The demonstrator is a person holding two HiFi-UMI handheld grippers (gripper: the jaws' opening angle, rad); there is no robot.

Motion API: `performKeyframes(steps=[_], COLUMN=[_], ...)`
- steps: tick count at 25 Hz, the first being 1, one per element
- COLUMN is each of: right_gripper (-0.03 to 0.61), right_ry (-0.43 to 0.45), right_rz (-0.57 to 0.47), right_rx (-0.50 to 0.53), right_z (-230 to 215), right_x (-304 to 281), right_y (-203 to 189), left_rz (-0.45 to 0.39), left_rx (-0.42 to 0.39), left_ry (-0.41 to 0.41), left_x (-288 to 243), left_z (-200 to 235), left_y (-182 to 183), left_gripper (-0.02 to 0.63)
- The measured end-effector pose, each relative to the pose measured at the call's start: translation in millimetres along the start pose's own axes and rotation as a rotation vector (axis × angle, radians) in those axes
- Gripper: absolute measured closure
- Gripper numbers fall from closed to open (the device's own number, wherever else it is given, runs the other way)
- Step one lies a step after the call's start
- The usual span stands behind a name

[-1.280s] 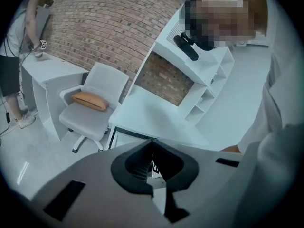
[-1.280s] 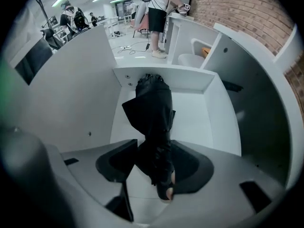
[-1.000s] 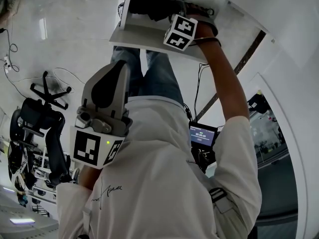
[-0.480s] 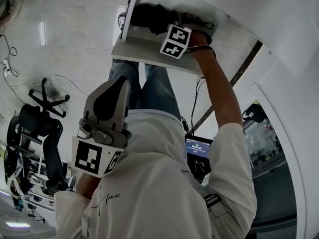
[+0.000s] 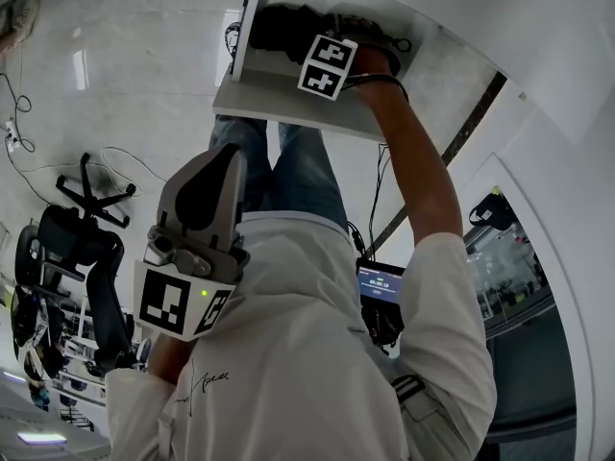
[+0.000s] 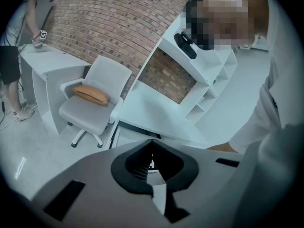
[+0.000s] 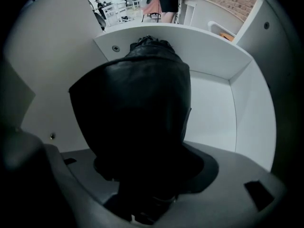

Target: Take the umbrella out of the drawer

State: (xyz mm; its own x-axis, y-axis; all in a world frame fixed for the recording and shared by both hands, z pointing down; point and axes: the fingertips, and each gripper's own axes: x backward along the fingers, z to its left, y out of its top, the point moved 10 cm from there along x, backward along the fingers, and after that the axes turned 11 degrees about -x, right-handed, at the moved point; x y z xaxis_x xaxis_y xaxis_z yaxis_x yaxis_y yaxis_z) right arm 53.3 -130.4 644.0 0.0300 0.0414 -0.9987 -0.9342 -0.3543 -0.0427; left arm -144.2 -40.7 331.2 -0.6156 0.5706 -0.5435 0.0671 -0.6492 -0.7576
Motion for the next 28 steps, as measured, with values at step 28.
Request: performKeyframes(steps=[28], right_gripper=[0.344], right_ry=[0.027], right_rz=[-0.007], right_rx=[-0.081], right_z=[5.4], right_x=[-0.1], right_y=[-1.6], left_rz=[-0.066], left_rx=[-0.033], left_ry=[0.004], left_x=[6.3], left_z=[-16.2], left_y=[-0.6], left_gripper=[0.597])
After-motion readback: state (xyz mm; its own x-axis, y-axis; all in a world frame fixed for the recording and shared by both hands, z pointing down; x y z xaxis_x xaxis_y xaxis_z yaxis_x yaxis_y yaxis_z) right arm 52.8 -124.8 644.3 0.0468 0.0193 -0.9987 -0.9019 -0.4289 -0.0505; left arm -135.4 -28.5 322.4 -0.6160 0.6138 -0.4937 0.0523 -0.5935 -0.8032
